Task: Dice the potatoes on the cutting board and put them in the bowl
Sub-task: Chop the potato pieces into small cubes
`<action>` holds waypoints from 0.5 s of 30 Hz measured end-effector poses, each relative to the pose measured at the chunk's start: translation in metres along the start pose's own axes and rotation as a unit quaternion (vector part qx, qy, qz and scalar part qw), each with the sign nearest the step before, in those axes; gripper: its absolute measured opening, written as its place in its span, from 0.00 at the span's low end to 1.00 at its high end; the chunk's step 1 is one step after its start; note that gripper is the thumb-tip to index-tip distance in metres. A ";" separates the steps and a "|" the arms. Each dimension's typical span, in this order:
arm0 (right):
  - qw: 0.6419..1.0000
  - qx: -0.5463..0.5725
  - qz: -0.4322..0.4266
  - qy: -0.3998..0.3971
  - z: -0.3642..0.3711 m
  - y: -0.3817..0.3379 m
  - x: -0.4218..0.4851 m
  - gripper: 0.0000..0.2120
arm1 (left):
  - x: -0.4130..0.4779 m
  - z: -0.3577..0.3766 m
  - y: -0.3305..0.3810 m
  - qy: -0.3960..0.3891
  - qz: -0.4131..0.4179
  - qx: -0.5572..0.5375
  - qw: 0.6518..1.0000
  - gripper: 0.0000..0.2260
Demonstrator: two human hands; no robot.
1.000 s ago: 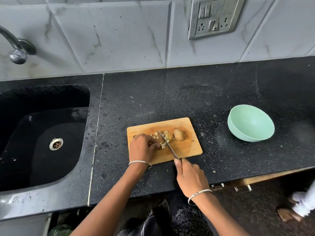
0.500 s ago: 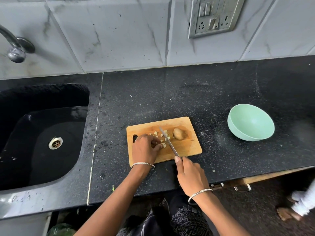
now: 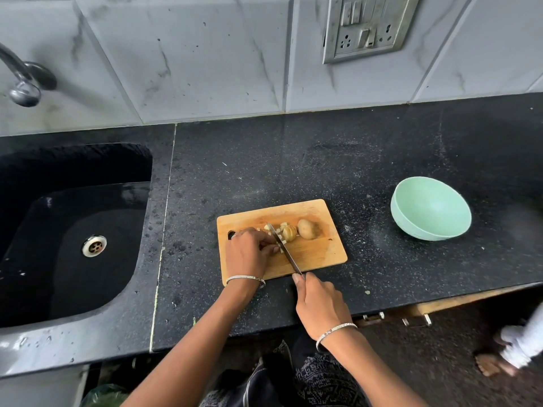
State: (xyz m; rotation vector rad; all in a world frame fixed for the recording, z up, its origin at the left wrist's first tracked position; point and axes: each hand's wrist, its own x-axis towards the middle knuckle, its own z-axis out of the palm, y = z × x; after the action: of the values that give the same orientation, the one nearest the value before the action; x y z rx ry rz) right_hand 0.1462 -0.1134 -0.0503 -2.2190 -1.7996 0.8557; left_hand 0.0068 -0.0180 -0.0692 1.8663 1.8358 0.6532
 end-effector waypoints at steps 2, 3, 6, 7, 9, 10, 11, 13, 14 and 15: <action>1.000 0.007 0.003 -0.007 0.000 -0.003 0.002 0.21 | 0.002 0.000 0.000 -0.004 -0.004 -0.010 1.000 0.05; 1.000 0.003 0.005 -0.006 0.001 -0.004 0.004 0.21 | 0.002 -0.001 0.001 -0.008 -0.008 -0.012 1.000 0.05; 0.999 -0.039 0.006 0.020 0.006 -0.007 0.005 0.20 | 0.005 -0.002 0.002 -0.023 -0.015 -0.003 1.000 0.05; 0.998 -0.050 0.004 0.028 0.007 -0.008 0.005 0.20 | 0.005 -0.002 0.002 -0.026 -0.014 0.000 1.000 0.05; 0.998 -0.062 0.005 0.033 0.009 -0.009 0.005 0.20 | 0.004 -0.003 0.002 -0.025 -0.014 0.006 1.000 0.04; 0.998 -0.062 0.006 0.030 0.008 -0.010 0.005 0.20 | 0.004 -0.004 0.002 -0.025 -0.015 0.009 1.000 0.04; 0.998 -0.060 0.007 0.024 0.008 -0.010 0.005 0.20 | 0.004 -0.004 0.003 -0.023 -0.014 0.012 1.000 0.04; 0.999 -0.041 0.008 0.006 0.004 -0.009 0.005 0.20 | 0.004 -0.005 0.004 -0.011 -0.012 0.018 1.000 0.03; 1.000 -0.027 0.009 -0.005 0.002 -0.008 0.004 0.21 | 0.004 -0.006 0.004 -0.003 -0.012 0.021 1.000 0.02; 1.000 -0.012 0.014 -0.016 0.000 -0.006 0.003 0.21 | 0.005 -0.007 0.003 0.001 -0.014 0.025 1.000 0.02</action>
State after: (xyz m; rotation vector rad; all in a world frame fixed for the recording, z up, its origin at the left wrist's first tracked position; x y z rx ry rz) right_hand 0.1417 -0.1094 -0.0486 -2.2615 -1.8070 0.8862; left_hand 0.0054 -0.0134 -0.0615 1.8698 1.8925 0.6060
